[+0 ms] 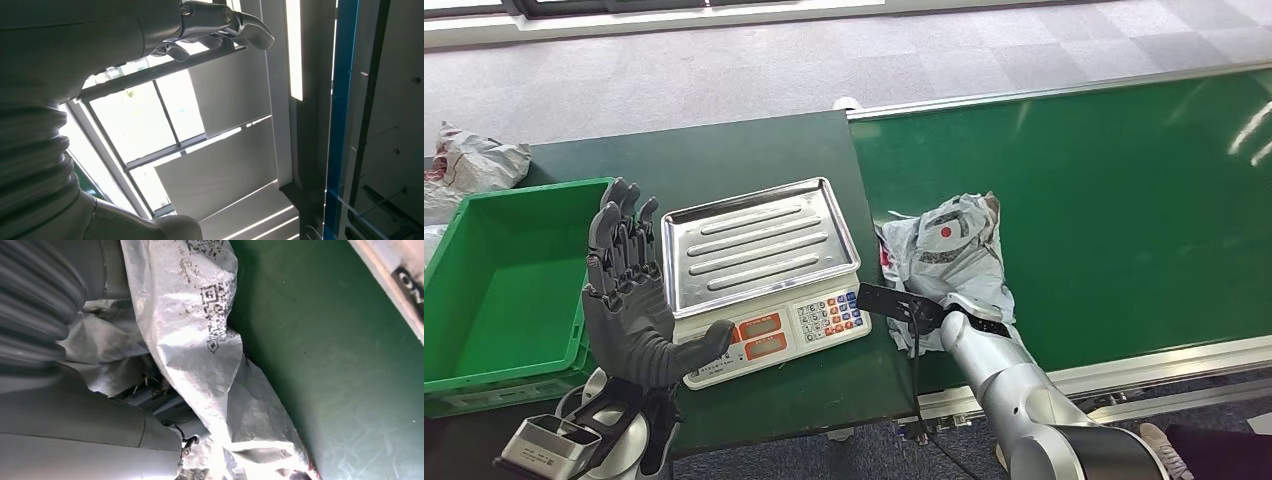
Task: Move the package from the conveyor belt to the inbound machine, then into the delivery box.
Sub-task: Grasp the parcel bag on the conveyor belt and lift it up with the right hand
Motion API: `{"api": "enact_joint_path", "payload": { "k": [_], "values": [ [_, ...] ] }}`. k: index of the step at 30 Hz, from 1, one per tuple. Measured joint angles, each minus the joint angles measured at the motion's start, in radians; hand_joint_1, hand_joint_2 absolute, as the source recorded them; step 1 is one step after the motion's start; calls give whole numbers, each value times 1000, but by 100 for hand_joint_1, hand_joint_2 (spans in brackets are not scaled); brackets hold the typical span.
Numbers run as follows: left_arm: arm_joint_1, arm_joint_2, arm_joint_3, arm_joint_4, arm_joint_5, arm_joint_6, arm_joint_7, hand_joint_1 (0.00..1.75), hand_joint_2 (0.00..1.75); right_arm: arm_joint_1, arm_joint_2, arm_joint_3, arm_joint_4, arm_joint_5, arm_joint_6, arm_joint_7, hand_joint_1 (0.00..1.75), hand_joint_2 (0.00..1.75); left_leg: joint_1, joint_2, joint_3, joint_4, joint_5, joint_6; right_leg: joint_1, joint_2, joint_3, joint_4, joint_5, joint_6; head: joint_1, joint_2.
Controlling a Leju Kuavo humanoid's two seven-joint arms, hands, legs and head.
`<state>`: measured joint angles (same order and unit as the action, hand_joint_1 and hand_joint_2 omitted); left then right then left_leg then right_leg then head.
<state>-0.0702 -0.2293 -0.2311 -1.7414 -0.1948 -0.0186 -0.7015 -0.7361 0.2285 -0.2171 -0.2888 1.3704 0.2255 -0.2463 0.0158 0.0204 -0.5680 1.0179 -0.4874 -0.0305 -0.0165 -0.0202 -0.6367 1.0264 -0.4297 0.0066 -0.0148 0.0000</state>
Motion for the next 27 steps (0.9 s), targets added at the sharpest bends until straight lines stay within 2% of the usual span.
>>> {"api": "enact_joint_path", "payload": {
  "k": [6, 15, 17, 20, 21, 23, 27],
  "values": [
    [0, 0, 0, 1, 0, -1, 0, 0, 175, 0, 0, 0, 0, 11, -38, 14, 175, 175, 0, 0, 0, 0, 0, 0, 0, 0, 0, 0, 0, 0, 0, 0],
    [0, 0, 0, 1, 0, -1, 0, 0, 175, 0, 0, 1, 0, 17, -46, 10, 175, 175, 0, 0, 0, 0, 0, 0, 0, 0, 0, 0, 0, 0, 0, 0],
    [0, 0, 0, 1, -2, 1, 0, 0, 175, 0, 1, 6, -1, 26, -65, -31, 175, 175, 0, 0, 0, 0, 0, 0, 0, 0, 0, 0, 0, 0, 0, 0],
    [8, 3, 2, -6, -7, 21, 0, 0, 175, 5, 8, 23, -22, 18, -168, -177, 175, 175, 0, 3, -1, 0, 0, 0, 0, 1, -1, 1, 1, -1, 0, 0],
    [15, 5, 2, -11, -9, 32, 0, 0, 175, 12, 16, 30, -48, 2, -220, -210, 175, 175, 1, 5, 0, 0, -1, -1, 0, 3, -1, 1, 1, -1, 0, 0],
    [31, 8, 3, -26, -15, 54, 0, 0, 175, 47, 37, 57, -159, -58, -308, -201, 175, 175, 1, 6, 0, 0, -1, -1, 0, 4, -3, 1, 1, -1, 0, 0],
    [62, 14, 3, -47, -21, 79, 0, 0, 175, 170, 51, 174, -548, -205, -411, -46, 175, 175, 1, 1, -2, 0, -1, -2, 1, 0, -4, 1, -1, -2, 0, 0]
  ]
}}
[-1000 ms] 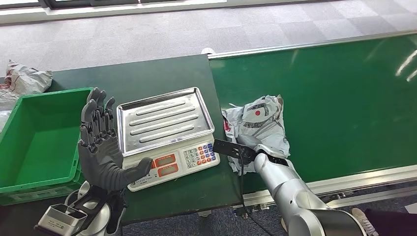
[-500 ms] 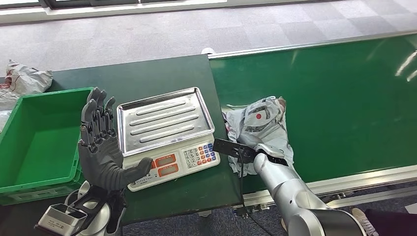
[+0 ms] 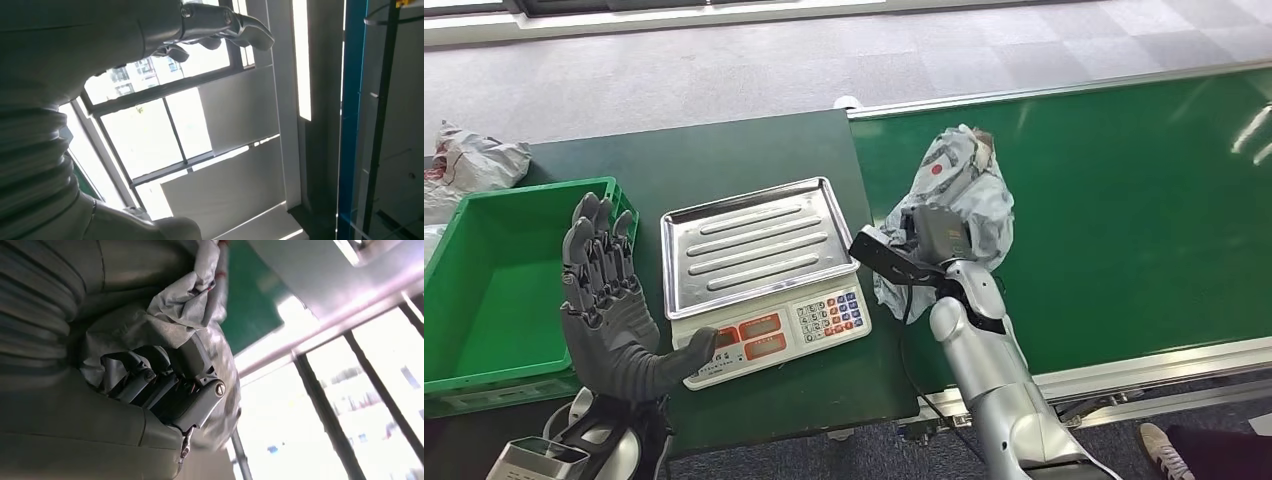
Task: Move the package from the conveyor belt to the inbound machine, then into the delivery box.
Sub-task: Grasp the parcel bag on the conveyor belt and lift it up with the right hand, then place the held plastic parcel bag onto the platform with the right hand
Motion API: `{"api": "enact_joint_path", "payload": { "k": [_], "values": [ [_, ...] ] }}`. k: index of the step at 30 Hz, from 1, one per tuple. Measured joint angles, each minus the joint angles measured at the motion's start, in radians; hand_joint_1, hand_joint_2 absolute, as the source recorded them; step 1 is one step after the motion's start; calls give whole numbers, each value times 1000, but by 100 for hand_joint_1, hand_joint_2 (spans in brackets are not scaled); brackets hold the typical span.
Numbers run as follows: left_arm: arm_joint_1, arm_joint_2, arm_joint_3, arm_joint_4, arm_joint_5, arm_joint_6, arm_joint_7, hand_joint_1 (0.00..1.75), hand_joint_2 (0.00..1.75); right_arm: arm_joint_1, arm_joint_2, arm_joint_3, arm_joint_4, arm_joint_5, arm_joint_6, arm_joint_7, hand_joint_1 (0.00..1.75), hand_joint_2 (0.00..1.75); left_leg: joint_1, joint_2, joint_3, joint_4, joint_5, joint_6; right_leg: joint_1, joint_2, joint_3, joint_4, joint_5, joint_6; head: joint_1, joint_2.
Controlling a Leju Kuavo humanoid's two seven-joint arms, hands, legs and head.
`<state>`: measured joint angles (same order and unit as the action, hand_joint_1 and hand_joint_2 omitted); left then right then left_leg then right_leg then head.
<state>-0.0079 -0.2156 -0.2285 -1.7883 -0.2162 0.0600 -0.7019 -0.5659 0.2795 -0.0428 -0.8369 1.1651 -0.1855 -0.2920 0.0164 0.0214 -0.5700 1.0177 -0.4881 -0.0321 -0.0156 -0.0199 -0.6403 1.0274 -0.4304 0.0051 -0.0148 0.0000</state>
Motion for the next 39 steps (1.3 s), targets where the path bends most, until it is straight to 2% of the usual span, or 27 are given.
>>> {"api": "enact_joint_path", "payload": {
  "k": [3, 7, 12, 17, 21, 26, 32, 35, 39],
  "values": [
    [5, 1, 0, -1, 0, 7, 0, 0, 175, 75, 0, 69, -255, -36, -74, 49, 175, 175, 0, 0, 0, 0, 0, 0, 0, 1, 0, 0, 0, 0, 0, 0],
    [5, 1, -1, 1, 0, 9, 0, 0, 175, 156, -1, 115, -480, -51, -166, 79, 175, 175, 0, 0, 0, 0, -1, 0, -1, 0, 0, -1, -1, 0, 0, 0],
    [3, 0, -4, 9, 2, 9, 0, 0, 175, 224, -3, 133, -647, -55, -301, 93, 175, 175, -1, 0, 1, 0, -1, 0, -1, 0, 1, -1, 0, 0, 0, 0],
    [-8, 0, -22, 23, 13, 8, 0, 0, 175, 242, -4, 137, -713, -73, -388, 76, 175, 175, -1, 1, 1, 0, -1, 0, -1, 1, 2, 0, 0, 0, 0, 0],
    [-23, -2, -45, 43, 32, -3, 0, 0, 175, 195, -2, 162, -669, -156, -388, 6, 175, 175, 0, 2, -2, 0, -1, 0, -1, 1, 3, 0, 0, 0, 0, 0],
    [-58, -1, -95, 73, 51, 6, 0, 0, 175, 38, 34, 245, -430, -281, -263, -82, 175, 175, 0, 4, -1, -1, 0, -1, -1, 3, 2, 0, 1, -1, 0, 0],
    [-90, 2, -126, 102, 64, 34, 0, 0, 175, -134, 75, 416, -143, -497, -265, -85, 175, 175, 0, 1, 2, 0, 3, -2, 0, 1, 2, 1, 2, -2, 0, 0],
    [-97, 3, -127, 111, 64, 36, 0, 0, 175, -171, 83, 482, -71, -520, -267, -85, 175, 175, 0, 1, 1, 0, 3, -2, 0, 1, 2, 1, 1, -2, 0, 0],
    [-100, 4, -127, 118, 66, 40, 0, 0, 175, -193, 86, 522, -21, -526, -268, -85, 175, 175, 0, 0, 1, 0, 2, -1, 0, 0, 2, 1, 1, -1, 0, 0]
  ]
}}
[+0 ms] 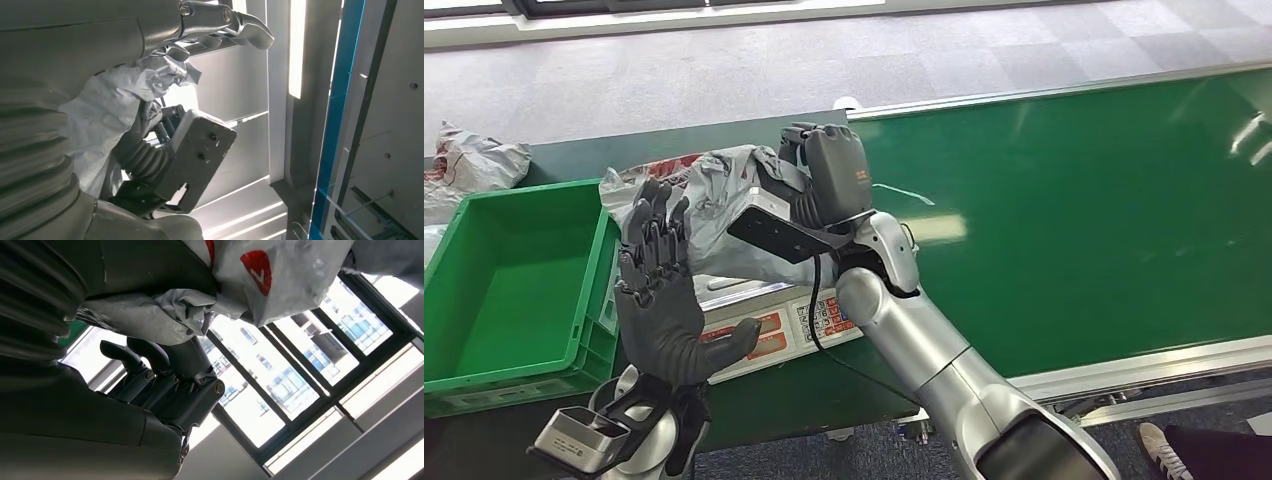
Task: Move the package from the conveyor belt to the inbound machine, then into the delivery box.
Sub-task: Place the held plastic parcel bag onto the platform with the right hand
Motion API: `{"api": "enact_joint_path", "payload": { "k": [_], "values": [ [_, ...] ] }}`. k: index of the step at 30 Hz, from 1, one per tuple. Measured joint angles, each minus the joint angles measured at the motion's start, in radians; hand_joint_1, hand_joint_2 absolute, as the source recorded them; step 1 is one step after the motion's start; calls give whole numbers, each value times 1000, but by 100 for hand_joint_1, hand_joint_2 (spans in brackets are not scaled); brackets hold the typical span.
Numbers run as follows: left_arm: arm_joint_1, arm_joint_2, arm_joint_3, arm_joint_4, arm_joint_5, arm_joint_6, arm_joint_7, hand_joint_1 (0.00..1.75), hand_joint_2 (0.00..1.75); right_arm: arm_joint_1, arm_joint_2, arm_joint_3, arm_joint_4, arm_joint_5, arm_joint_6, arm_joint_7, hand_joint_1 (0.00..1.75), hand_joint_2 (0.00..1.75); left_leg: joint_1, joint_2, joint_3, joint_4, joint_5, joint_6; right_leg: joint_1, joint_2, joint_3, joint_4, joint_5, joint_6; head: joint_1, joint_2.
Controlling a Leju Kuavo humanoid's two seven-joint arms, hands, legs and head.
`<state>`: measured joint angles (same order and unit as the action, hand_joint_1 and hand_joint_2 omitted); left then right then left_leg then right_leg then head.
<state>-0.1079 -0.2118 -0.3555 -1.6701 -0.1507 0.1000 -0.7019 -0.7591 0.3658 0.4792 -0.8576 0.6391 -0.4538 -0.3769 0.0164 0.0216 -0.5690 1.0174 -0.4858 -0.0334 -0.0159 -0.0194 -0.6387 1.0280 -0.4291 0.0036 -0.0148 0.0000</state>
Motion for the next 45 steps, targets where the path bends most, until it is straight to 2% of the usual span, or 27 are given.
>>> {"api": "enact_joint_path", "payload": {
  "k": [5, 8, 12, 17, 21, 25, 33, 38, 40, 42, 43, 45],
  "values": [
    [-1, 1, 0, 5, 4, 4, 0, 0, 175, -14, 2, 32, 34, -14, 5, 1, 175, 175, 0, 0, 0, 0, 0, 0, 0, 0, 0, 0, 0, 0, 0, 0],
    [-4, 1, 0, 4, -2, 5, 0, 0, 175, -23, 3, 87, 57, -70, 18, 2, 175, 175, 0, 0, 0, 0, 0, 0, 0, 0, 0, 0, 0, 0, 0, 0],
    [-6, 1, 1, 0, -16, 3, 0, 0, 175, -43, 4, 210, 98, -190, 37, -12, 0, 175, 1, 0, 0, 0, 0, 0, 1, 0, 0, 0, 0, 0, 0, 0],
    [-6, 1, 5, -11, -27, 3, 0, 0, 175, -51, 5, 322, 150, -260, 21, -14, 0, 175, 1, 0, 0, 0, 0, 0, 1, 0, 0, 0, 0, 0, 0, 0],
    [-5, 1, 9, -17, -31, 3, 0, 0, 175, -60, 4, 355, 201, -272, -16, -20, 0, 175, 0, 0, 0, 0, 0, 0, 0, 0, 0, 0, 0, 0, 0, 0],
    [0, 1, 16, -22, -41, 1, 0, 0, 175, -72, 4, 359, 253, -221, -71, -14, 0, 175, 0, 0, 0, 0, 0, 0, 0, 0, 0, 0, 0, 0, 0, 0],
    [5, 0, 35, -31, -55, -13, 0, 0, 175, -81, 4, 371, 326, -85, -17, 61, 0, 175, 0, 0, 0, 0, 0, 0, 1, 0, 0, 0, 0, 0, 0, 0],
    [9, -1, 51, -32, -64, -30, 0, 0, 175, -85, 4, 410, 343, 23, 61, 136, 0, 175, 0, 0, 0, 0, 0, 0, 1, 0, 0, 0, 0, 0, 0, 0],
    [12, -2, 61, -32, -71, -39, 0, 0, 175, -85, 4, 414, 351, 53, 73, 145, 0, 87, 0, 0, 0, 0, 0, 0, 1, 0, 0, 0, 0, 0, 0, 0],
    [18, -5, 68, -32, -79, -44, 0, 0, 175, -81, 2, 401, 351, 27, 89, 106, 0, 0, 0, 0, 1, 0, 0, 0, 1, 0, 0, 0, 0, 0, 0, 0],
    [21, -5, 72, -32, -83, -45, 0, 0, 175, -73, -1, 379, 339, -30, 123, 55, 0, 0, 0, 0, 1, 0, 0, 0, 1, 0, 0, 0, 0, 0, 0, 0],
    [29, -6, 76, -32, -86, -47, 0, 0, 175, -39, -10, 288, 279, -224, 267, -76, 0, 0, 0, 0, 1, 0, 0, 0, 0, 0, 0, 0, 0, 0, 0, 0]
  ]
}}
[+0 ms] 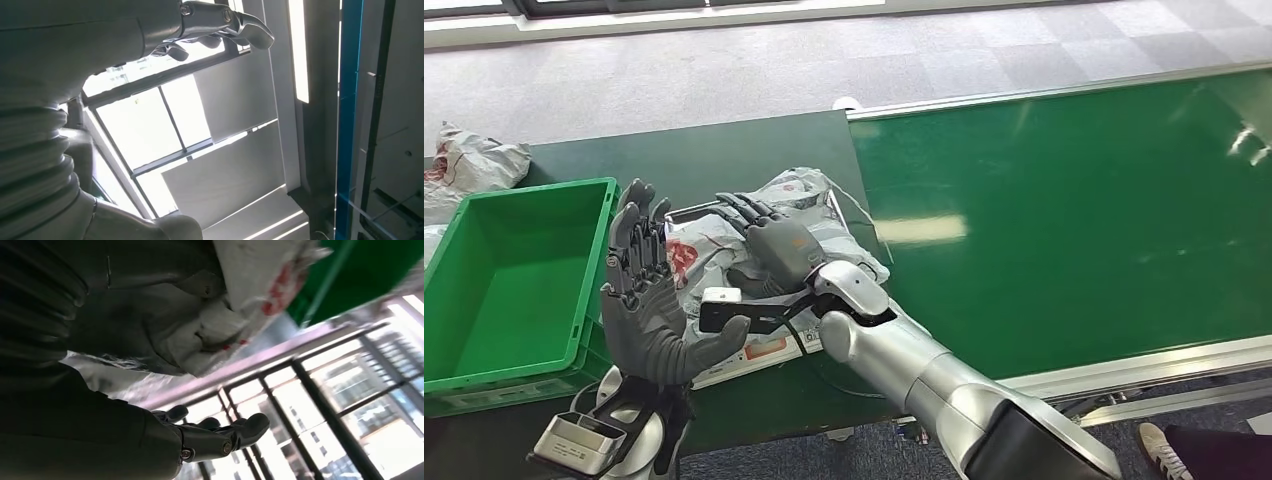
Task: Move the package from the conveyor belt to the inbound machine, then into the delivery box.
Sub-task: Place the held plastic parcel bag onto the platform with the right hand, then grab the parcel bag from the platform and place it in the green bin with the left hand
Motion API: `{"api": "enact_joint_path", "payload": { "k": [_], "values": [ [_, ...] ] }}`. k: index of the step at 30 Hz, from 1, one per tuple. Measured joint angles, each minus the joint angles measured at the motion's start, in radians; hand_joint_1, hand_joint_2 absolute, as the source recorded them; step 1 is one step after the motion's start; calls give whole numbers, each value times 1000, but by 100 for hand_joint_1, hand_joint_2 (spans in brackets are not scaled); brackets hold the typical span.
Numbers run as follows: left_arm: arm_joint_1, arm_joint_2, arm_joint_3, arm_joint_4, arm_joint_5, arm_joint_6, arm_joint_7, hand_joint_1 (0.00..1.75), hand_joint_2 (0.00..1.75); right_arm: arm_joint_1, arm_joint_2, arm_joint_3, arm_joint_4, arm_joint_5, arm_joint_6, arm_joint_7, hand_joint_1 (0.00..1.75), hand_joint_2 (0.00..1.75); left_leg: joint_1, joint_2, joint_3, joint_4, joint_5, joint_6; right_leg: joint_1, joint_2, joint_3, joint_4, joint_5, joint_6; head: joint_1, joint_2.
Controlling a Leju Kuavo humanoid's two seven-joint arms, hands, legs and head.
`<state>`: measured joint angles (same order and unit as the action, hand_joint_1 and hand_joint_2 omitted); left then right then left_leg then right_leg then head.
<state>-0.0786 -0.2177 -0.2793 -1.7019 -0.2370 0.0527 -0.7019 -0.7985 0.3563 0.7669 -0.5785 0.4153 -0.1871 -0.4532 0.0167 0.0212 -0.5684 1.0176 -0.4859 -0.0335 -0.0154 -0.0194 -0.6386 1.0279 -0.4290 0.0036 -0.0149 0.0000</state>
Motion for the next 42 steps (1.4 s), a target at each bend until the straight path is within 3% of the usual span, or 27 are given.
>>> {"api": "enact_joint_path", "payload": {
  "k": [3, 6, 13, 26, 30, 33, 37, 42],
  "values": [
    [9, 0, 2, 2, 3, -2, 0, 0, 175, 63, -18, -191, -136, -274, 265, -119, 0, 0, 0, -1, -1, 0, 0, 0, 0, -1, 0, 0, 0, 0, 0, 0],
    [10, 1, 2, 7, 8, -2, 0, 0, 175, 111, -37, -342, -252, -382, 401, -146, 0, 0, 0, -1, 0, 0, 0, 0, -1, -1, 0, 0, 0, 0, 0, 0],
    [20, 2, 2, 12, 1, 2, 0, 0, 175, 160, -54, -504, -357, -403, 444, -158, 0, 0, 0, -1, 0, 0, -1, 0, -1, -1, 0, 0, 0, 0, 0, 0],
    [24, 3, 2, 15, 1, 3, 0, 0, 175, 173, -56, -549, -383, -401, 447, -158, 0, 0, 0, -1, 0, 0, -1, 0, 0, -1, 0, 0, 0, 0, 0, 0],
    [26, 2, 4, 15, -24, 9, 2, 0, 175, 174, -55, -557, -384, -378, 414, -182, 0, 175, 0, -1, 0, 0, -1, 0, 0, -1, 0, 0, 0, 0, 0, 0],
    [28, -4, 18, 23, -172, 63, 45, 0, 175, 205, -48, -576, -446, -332, 281, -228, 0, 175, 0, -2, 0, 0, -1, 0, 0, -2, 0, 0, 0, 0, 0, 0],
    [-8, -14, 55, 109, -550, 186, 191, 0, 175, 311, -40, -582, -714, -241, 54, -247, 0, 175, -1, -3, 0, 0, -1, 0, -1, -3, 0, 0, -1, 1, 0, 0],
    [-183, -9, 71, 402, -889, 249, 358, 0, 175, 433, -46, -520, -1052, -138, -160, -248, 0, 175, -1, -3, 0, 0, -1, 0, -1, -3, 1, -1, 0, 1, 0, 0]
  ]
}}
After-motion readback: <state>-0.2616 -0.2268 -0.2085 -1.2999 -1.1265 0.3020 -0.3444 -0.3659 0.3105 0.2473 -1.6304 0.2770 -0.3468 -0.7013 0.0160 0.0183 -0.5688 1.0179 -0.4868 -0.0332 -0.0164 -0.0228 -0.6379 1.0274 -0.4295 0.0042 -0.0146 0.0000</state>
